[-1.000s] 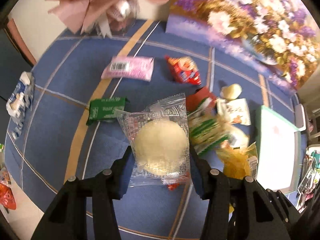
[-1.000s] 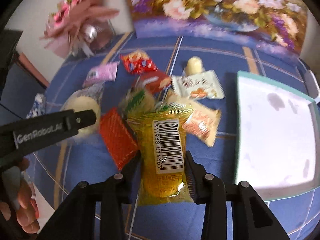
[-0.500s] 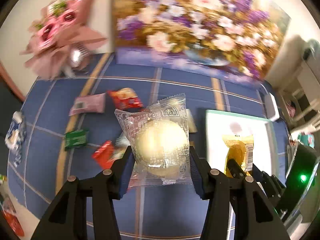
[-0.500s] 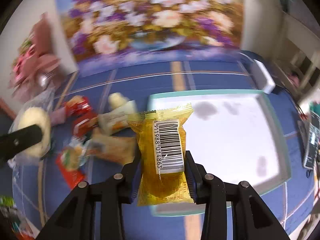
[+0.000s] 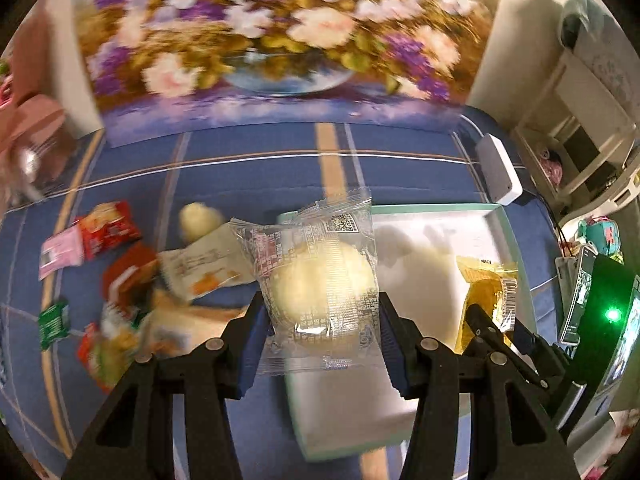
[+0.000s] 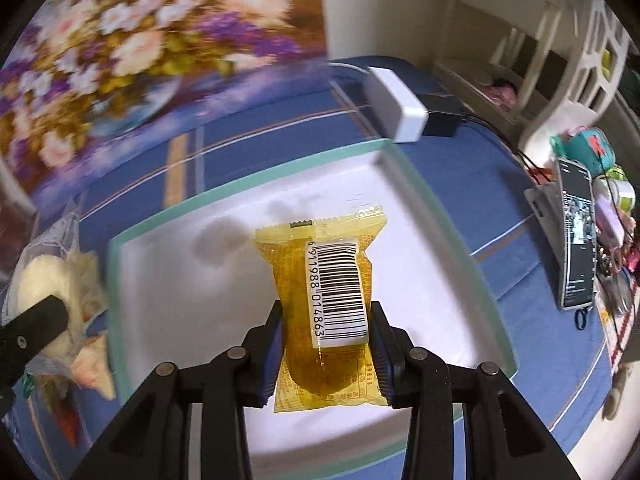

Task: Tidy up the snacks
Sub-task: 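Carry both packs into the white tray and open both tools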

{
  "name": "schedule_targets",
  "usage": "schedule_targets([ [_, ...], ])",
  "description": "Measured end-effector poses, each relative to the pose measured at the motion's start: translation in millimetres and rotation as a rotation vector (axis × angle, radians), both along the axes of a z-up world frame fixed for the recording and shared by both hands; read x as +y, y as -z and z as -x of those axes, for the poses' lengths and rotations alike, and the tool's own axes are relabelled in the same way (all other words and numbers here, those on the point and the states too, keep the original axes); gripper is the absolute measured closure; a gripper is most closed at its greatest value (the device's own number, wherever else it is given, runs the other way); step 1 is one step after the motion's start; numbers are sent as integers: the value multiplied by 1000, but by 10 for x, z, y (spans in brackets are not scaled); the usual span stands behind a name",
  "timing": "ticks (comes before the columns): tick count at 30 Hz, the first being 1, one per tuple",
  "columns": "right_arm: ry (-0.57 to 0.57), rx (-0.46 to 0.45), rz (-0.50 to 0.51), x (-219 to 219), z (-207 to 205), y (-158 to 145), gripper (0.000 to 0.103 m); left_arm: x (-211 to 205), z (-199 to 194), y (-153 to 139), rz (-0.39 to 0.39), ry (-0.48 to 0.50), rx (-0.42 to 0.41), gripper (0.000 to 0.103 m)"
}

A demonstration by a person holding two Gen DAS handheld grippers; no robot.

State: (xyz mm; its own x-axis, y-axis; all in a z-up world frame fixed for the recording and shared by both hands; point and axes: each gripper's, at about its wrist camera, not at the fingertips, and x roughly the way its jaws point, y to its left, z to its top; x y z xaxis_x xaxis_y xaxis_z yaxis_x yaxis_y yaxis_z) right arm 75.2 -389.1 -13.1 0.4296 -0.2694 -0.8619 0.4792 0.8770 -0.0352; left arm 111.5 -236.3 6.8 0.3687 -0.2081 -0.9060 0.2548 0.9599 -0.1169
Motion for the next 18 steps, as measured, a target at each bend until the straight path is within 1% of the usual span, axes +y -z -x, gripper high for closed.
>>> schedule_targets([
  [2, 20, 4, 9, -108, -33, 27, 62, -119, -47, 66, 1, 9, 0, 49],
  [8, 32, 6, 41, -261, -133, 45, 61, -435, -201, 233, 3, 44, 4, 49],
  [13, 47, 12, 32, -391, -219, 112, 61, -548, -312, 328, 10, 51, 8, 49],
  [16, 56, 9, 31, -446, -228, 115, 61, -567, -336, 334, 18, 44, -1, 48],
  [17, 61, 6, 24, -465, -221, 113, 61, -565, -336, 320, 18, 41, -7, 46],
  [18, 66, 6, 16, -481, -216, 111, 61, -563, -339, 311, 16, 41, -10, 40],
])
